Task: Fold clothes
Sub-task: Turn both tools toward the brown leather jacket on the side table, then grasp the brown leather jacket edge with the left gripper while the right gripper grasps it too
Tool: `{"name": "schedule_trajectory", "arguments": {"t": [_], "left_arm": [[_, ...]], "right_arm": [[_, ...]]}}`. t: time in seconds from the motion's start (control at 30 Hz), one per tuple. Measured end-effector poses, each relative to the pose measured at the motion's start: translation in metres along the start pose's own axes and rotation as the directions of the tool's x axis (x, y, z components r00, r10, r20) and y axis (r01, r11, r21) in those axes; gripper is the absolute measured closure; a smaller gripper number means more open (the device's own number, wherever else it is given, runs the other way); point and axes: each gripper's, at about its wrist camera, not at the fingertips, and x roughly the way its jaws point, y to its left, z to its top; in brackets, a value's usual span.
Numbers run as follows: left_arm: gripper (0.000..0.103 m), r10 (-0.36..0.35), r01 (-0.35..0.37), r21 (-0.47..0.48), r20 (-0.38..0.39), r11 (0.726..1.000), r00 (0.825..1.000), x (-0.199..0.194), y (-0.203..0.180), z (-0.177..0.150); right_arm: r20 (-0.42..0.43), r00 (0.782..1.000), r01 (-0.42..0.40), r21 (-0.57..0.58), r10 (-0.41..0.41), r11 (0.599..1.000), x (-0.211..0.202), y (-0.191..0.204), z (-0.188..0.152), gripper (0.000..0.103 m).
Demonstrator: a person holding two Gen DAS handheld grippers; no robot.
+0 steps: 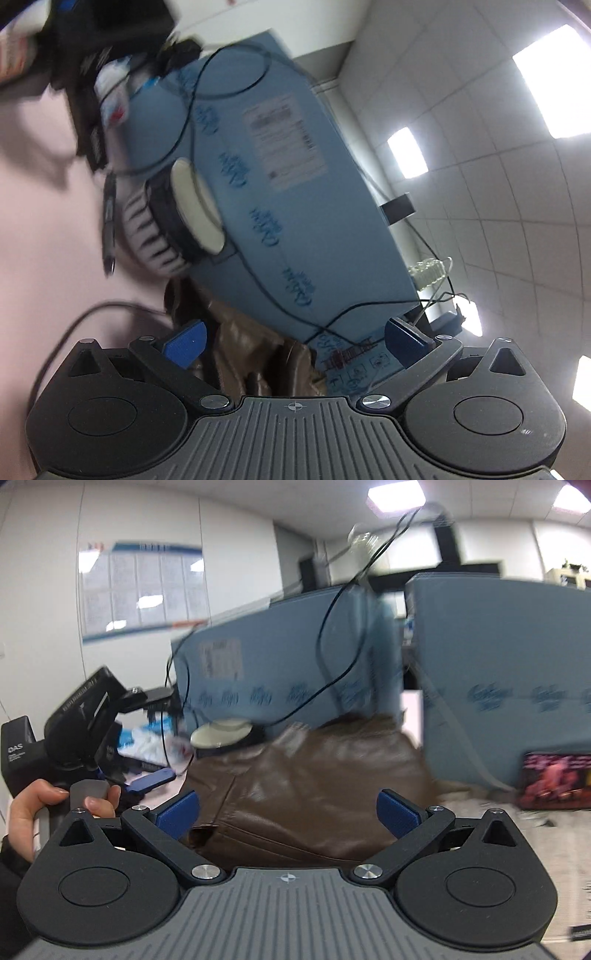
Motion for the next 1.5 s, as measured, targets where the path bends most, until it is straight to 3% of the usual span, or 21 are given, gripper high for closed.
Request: {"name": "schedule_trajectory", "arguments": {"t": [0.07, 0.23, 0.37, 0.5, 0.63, 0.73, 0.8, 0.83, 0.87, 0.9, 0.93, 0.97, 1.0, 1.07, 1.23, 1.33, 1.43, 1.47, 1.5], "left_arm": [[0.000, 0.005, -0.005, -0.032, 0.002, 0.999, 1.000, 0.002, 0.007, 0.001], [0.000, -0.077, 0.075, -0.039, -0.036, 0.996, 0.996, 0.011, 0.010, 0.003], [0.000, -0.097, 0.097, -0.008, -0.081, 0.995, 0.992, 0.029, 0.010, 0.007], [0.001, -0.048, 0.045, -0.038, -0.086, 0.998, 0.995, 0.055, 0.013, 0.013], [0.004, -0.018, 0.020, 0.024, -0.082, 1.000, 0.996, 0.072, 0.005, 0.011], [0.021, -0.019, 0.024, 0.082, -0.069, 0.996, 0.997, 0.072, -0.002, 0.007], [0.053, -0.014, 0.022, 0.131, -0.056, 0.991, 0.998, 0.070, -0.008, 0.005], [0.062, -0.001, 0.008, 0.162, -0.046, 0.987, 0.999, 0.070, -0.011, 0.004], [0.074, 0.012, -0.006, 0.192, -0.035, 0.981, 0.999, 0.069, -0.014, 0.003], [0.082, 0.021, -0.013, 0.226, -0.029, 0.974, 0.999, 0.068, -0.016, 0.000], [0.085, 0.029, -0.022, 0.259, -0.023, 0.966, 0.999, 0.068, -0.019, -0.003], [0.090, 0.036, -0.029, 0.291, -0.017, 0.956, 0.999, 0.067, -0.022, -0.006], [0.093, 0.029, -0.026, 0.319, -0.005, 0.947, 1.000, 0.065, -0.026, -0.009], [0.095, 0.005, -0.013, 0.368, 0.022, 0.930, 1.000, 0.059, -0.035, -0.013], [0.095, -0.157, 0.114, 0.449, 0.061, 0.886, 0.986, 0.041, -0.055, -0.024], [0.095, -0.232, 0.178, 0.470, 0.059, 0.864, 0.971, 0.034, -0.064, -0.032], [0.095, -0.256, 0.201, 0.512, 0.037, 0.835, 0.966, 0.029, -0.077, -0.041], [0.095, -0.260, 0.207, 0.523, 0.029, 0.827, 0.965, 0.029, -0.080, -0.042], [0.095, -0.264, 0.212, 0.534, 0.021, 0.818, 0.964, 0.028, -0.083, -0.044]], "right_arm": [[-0.052, 0.998, 0.024, -0.016, -0.025, 1.000, 0.019, 0.007, 0.000, 0.000], [-0.120, 0.987, 0.099, -0.068, -0.106, 0.993, 0.039, 0.012, -0.006, 0.000], [-0.115, 0.980, 0.154, -0.084, -0.163, 0.985, 0.029, 0.004, -0.005, 0.000], [-0.079, 0.967, 0.233, -0.117, -0.242, 0.966, 0.008, -0.011, -0.002, 0.000], [-0.046, 0.942, 0.328, -0.087, -0.333, 0.941, -0.009, -0.040, 0.005, 0.000], [-0.017, 0.918, 0.394, -0.073, -0.396, 0.916, -0.009, -0.056, 0.013, 0.000], [-0.022, 0.923, 0.383, -0.055, -0.384, 0.922, -0.001, -0.062, 0.018, 0.001], [-0.026, 0.927, 0.374, -0.046, -0.375, 0.926, 0.002, -0.065, 0.020, 0.004], [-0.030, 0.932, 0.361, -0.035, -0.362, 0.932, 0.006, -0.067, 0.021, 0.014], [-0.032, 0.936, 0.351, -0.029, -0.351, 0.936, 0.007, -0.070, 0.021, 0.039], [-0.032, 0.939, 0.342, -0.024, -0.343, 0.939, 0.008, -0.072, 0.021, 0.053], [-0.036, 0.941, 0.337, -0.020, -0.338, 0.941, 0.009, -0.076, 0.021, 0.074], [-0.044, 0.942, 0.332, -0.011, -0.332, 0.943, 0.007, -0.080, 0.021, 0.088], [-0.041, 0.947, 0.320, 0.021, -0.319, 0.947, 0.000, -0.090, 0.023, 0.100], [0.138, 0.931, 0.341, -0.005, -0.337, 0.940, -0.051, -0.103, 0.042, 0.102], [0.200, 0.920, 0.343, 0.000, -0.336, 0.939, -0.081, -0.113, 0.055, 0.103], [0.175, 0.944, 0.276, 0.046, -0.280, 0.960, -0.089, -0.123, 0.053, 0.100], [0.160, 0.953, 0.251, 0.057, -0.257, 0.966, -0.085, -0.120, 0.048, 0.087], [0.145, 0.961, 0.226, 0.067, -0.234, 0.972, -0.081, -0.118, 0.043, 0.056]]}}
